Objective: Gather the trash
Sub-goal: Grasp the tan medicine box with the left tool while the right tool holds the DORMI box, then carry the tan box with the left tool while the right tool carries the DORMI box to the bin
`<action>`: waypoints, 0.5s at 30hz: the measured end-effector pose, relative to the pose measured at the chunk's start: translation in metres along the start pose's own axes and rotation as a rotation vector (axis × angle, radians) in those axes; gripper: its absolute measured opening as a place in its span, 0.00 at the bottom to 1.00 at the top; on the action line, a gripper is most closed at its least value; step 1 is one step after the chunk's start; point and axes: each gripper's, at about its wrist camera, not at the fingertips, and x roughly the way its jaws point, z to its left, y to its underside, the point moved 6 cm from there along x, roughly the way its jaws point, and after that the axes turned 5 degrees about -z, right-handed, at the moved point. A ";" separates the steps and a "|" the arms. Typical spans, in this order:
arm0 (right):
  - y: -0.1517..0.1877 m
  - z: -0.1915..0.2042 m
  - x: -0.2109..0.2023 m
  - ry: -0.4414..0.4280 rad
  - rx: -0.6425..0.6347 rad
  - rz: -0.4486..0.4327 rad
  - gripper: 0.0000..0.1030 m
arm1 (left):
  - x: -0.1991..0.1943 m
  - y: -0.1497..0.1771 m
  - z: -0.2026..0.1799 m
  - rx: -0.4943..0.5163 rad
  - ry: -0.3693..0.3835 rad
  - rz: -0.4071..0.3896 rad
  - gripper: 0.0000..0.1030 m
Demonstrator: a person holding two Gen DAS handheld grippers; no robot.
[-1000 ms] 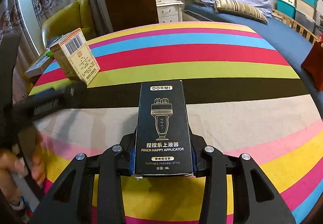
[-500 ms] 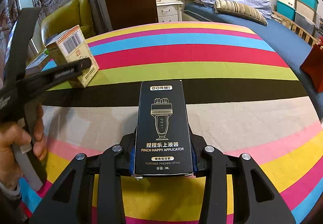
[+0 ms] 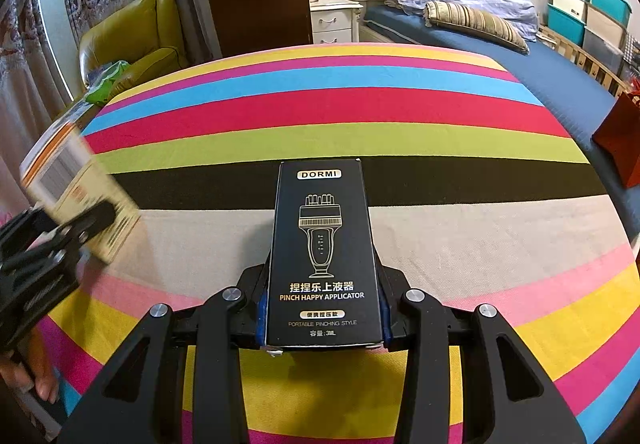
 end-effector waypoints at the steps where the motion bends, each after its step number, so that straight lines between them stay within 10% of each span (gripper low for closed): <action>1: 0.000 0.000 0.000 0.002 -0.002 0.000 0.37 | -0.006 0.005 0.002 0.001 0.001 -0.002 0.52; 15: 0.002 0.014 -0.002 0.024 -0.057 0.003 0.37 | -0.059 0.049 0.037 -0.036 0.004 -0.006 0.52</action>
